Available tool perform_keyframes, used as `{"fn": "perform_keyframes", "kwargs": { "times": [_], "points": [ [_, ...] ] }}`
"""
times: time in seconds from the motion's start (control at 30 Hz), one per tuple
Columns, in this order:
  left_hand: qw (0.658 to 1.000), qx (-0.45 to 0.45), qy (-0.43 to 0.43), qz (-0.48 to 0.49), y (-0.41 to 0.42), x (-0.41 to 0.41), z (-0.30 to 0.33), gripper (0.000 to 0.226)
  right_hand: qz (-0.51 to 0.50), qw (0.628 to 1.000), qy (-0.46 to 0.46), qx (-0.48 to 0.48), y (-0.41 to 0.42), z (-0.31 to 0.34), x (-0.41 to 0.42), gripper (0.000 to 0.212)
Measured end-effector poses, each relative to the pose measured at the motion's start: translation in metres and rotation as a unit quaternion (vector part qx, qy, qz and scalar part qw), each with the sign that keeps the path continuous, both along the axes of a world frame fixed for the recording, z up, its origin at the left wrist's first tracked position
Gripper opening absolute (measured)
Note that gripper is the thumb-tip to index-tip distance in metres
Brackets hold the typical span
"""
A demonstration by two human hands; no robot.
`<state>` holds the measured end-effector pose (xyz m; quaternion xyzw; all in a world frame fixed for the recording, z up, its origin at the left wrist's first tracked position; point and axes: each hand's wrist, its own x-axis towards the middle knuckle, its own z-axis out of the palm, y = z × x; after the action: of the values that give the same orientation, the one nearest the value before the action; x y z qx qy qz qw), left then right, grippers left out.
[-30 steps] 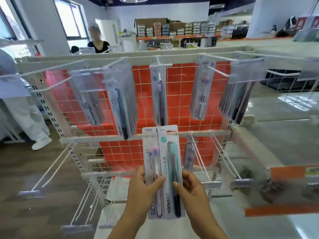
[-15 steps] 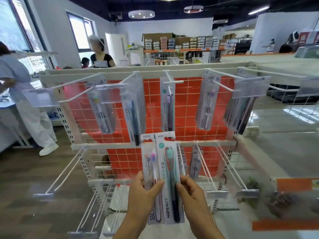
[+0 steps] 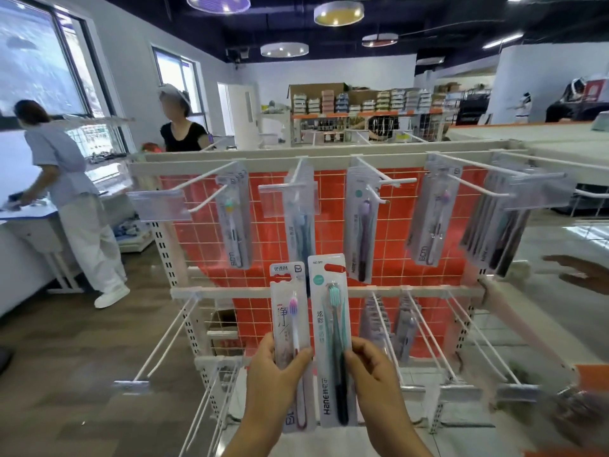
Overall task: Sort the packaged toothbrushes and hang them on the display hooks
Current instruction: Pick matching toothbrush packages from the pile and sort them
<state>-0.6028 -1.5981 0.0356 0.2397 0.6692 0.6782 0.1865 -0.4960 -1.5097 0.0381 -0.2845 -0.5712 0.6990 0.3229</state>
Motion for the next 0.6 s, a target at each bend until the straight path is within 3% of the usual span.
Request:
{"fn": "perform_keyframes", "kwargs": {
  "times": [0.6],
  "points": [
    [0.999,-0.001,0.018,-0.047,0.03,0.019,0.006,0.025,-0.056,0.998,-0.001,0.022,0.02,0.005,0.029,0.021]
  ]
}}
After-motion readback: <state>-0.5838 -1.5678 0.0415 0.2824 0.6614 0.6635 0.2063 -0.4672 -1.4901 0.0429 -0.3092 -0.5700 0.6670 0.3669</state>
